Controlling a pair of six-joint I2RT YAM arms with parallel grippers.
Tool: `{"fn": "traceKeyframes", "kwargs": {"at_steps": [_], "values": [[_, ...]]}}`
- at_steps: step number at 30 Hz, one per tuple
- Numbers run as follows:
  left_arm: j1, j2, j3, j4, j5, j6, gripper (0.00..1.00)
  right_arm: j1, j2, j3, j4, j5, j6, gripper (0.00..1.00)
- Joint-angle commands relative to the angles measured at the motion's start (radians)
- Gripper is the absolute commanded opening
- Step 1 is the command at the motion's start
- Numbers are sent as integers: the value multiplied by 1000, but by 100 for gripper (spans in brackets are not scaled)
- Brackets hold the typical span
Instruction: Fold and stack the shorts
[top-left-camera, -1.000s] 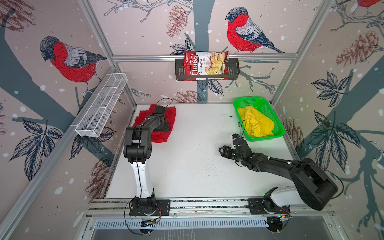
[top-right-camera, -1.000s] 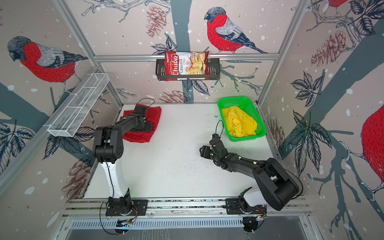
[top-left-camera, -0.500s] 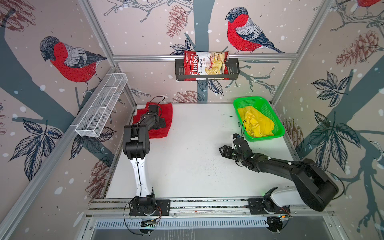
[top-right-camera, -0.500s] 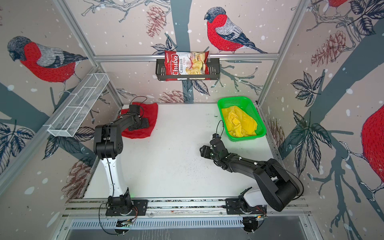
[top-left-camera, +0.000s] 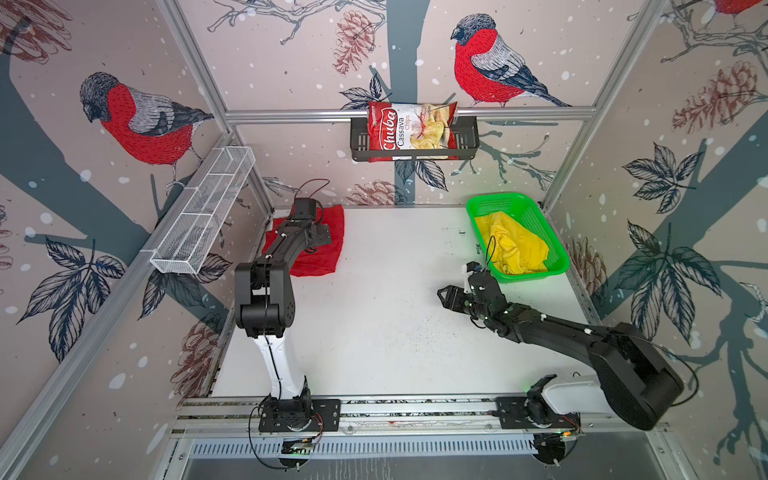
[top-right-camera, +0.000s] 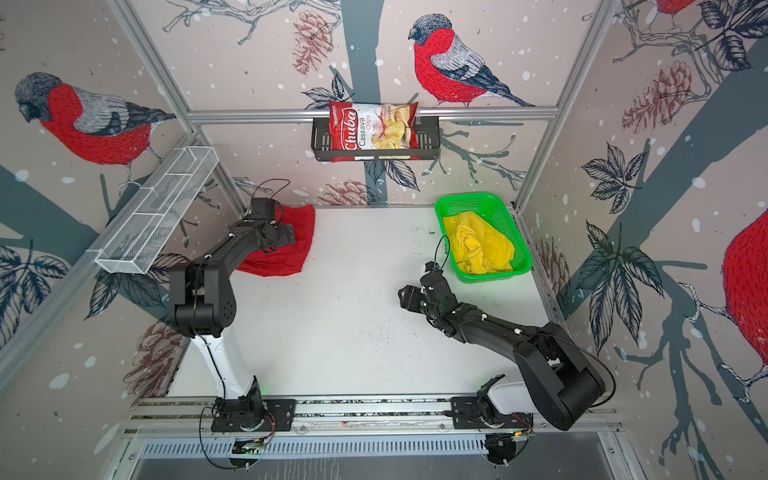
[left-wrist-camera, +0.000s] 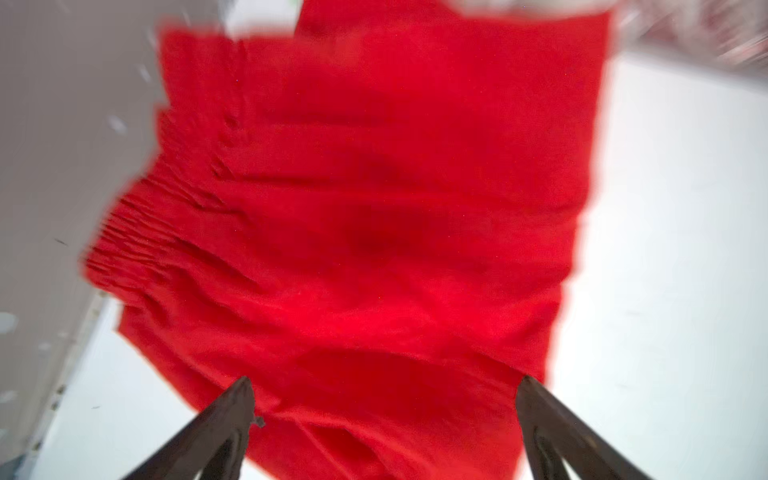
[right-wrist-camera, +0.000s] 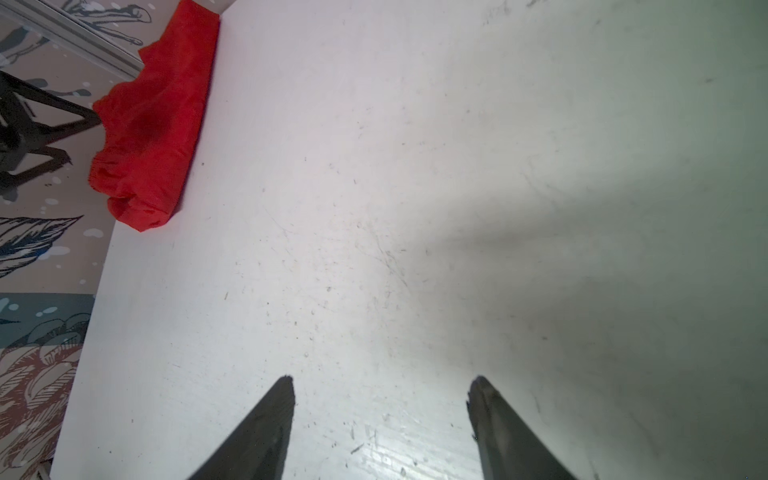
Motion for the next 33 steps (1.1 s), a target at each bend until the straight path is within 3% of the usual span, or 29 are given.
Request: {"fn": "traceKeyframes", "kwargs": {"at_steps": [1,5,7,10,16,25,33], "values": [[-39,-110,-35,-9,-9,24,97,-2,-19,25,-34,-1,-23,68],[-108,-243,-146,64,126,15,97,-24,-39,55,-89,3,-58,68],[-154,-305,-230,114,125,-6,97,-47,-51,79,-141,13,-84,68],[-202,-373,-381,233,217,-47,97,-98,-71,107,-210,23,-127,69],[-285,-403,-618,426,323,-167,97,-249,-86,219,-389,24,-246,70],[-374,-403,-698,437,395,-206,97,-507,-18,473,-598,182,-392,72],[-378,-486,-777,448,412,-249,97,-585,194,625,-596,137,-465,74]]}}
